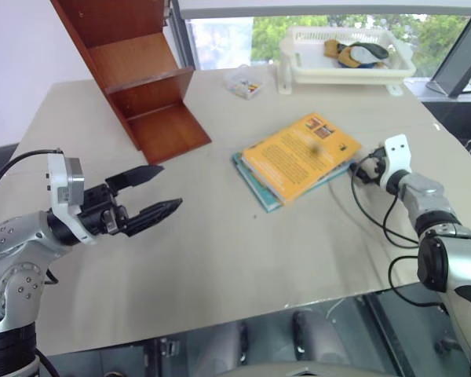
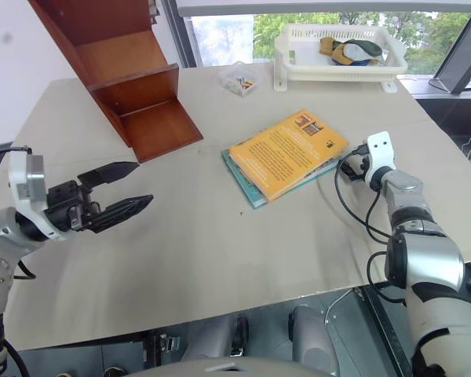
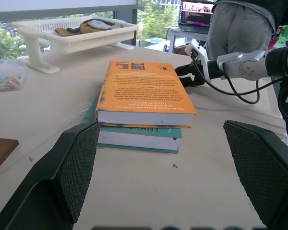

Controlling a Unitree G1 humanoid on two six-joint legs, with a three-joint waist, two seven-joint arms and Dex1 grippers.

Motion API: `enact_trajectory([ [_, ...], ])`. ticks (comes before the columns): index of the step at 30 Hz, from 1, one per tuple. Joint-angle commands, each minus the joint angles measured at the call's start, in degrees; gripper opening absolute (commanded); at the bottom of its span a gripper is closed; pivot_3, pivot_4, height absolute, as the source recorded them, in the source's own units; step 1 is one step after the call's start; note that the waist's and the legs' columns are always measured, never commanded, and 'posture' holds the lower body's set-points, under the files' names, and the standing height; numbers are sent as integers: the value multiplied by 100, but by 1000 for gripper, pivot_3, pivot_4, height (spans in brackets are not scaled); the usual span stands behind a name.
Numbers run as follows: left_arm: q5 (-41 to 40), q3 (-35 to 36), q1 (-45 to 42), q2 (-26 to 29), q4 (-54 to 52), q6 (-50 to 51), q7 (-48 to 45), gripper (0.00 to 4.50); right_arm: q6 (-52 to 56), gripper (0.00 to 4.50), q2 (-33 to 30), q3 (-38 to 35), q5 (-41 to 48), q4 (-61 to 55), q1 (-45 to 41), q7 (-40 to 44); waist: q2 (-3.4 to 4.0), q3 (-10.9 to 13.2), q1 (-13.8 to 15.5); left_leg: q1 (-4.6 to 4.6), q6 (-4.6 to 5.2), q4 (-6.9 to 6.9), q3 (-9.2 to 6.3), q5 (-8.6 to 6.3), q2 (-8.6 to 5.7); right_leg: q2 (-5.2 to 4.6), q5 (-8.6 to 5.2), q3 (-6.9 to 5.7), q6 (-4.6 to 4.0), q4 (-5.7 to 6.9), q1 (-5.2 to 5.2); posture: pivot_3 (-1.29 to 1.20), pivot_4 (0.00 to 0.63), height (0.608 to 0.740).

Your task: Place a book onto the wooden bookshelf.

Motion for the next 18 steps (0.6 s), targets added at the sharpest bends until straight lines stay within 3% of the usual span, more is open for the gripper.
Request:
enact_trajectory([
  [1, -40, 104, 35, -8, -171, -141, -4, 4445, -1, 4453, -388, 58, -114, -134, 122, -409, 0, 0, 28, -1, 0, 0, -1, 0, -2, -2, 0, -1, 0, 0, 0, 0, 150, 740],
  [4, -27, 82, 35, -25, -141, -181, -17, 4445, -9, 4453, -581, 132, -185, -233, 420, -717, -3, -1, 63, -4, 0, 1, -10, 0, -11, -9, -7, -10, -13, -2, 2, 0, 150, 740],
  [10, 8, -115, -134, -9, 8, -224, -68, 4445, -95, 4453, -516, 150, 255, -1355, 1637, 281, -23, -13, 45, 3, 5, 2, -9, -3, -11, -8, -1, -9, -1, 1, 8, 0, 150, 740],
  [13, 77, -214, -346, 80, 236, -257, -187, 4445, 724, 4453, -554, 105, 905, -3295, 2920, 1125, -44, -27, 69, 6, 23, 3, -18, -13, -4, -2, -2, -17, -1, 7, 11, 0, 150, 740],
  [18, 205, -482, -798, 156, 642, -300, -441, 4445, 3046, 4453, -1108, 22, 2848, -7782, 5522, 2233, -39, -26, 172, 5, 27, 2, -45, -16, 7, 7, -10, -39, -10, 19, 11, 0, 150, 740],
])
